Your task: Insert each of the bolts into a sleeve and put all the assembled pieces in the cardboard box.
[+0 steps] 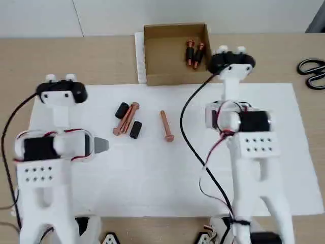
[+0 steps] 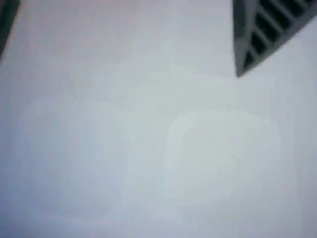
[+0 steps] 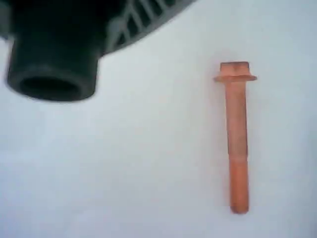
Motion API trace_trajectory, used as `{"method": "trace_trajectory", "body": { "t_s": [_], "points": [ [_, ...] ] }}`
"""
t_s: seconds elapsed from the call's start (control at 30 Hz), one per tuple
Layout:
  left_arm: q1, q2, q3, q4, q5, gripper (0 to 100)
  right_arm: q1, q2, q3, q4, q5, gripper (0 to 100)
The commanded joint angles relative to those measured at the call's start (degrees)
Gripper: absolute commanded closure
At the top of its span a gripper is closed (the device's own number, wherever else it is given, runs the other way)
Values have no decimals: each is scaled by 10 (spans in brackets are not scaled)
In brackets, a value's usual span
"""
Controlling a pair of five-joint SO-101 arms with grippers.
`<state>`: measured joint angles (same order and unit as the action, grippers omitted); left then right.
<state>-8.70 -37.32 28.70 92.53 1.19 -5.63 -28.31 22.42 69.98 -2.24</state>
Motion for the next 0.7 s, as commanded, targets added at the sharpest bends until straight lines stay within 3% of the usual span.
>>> {"method": "trace_trajectory", "body": {
  "t_s": [0.0, 0.17, 0.3, 0.53, 0.67],
  "points": [
    [41, 97, -89, 13, 28, 712, 6, -73, -29, 18, 5, 995],
    [113, 281, -271, 73, 54, 712, 6, -98, -27, 60, 5, 995],
    [178, 387, -343, 79, 55, 713, 6, -102, -26, 89, 5, 995],
    [271, 429, -426, 75, 118, 713, 6, -103, -8, 90, 4, 995],
    [285, 434, -436, 23, 136, 739, 6, -103, -1, 88, 4, 995]
  ]
}}
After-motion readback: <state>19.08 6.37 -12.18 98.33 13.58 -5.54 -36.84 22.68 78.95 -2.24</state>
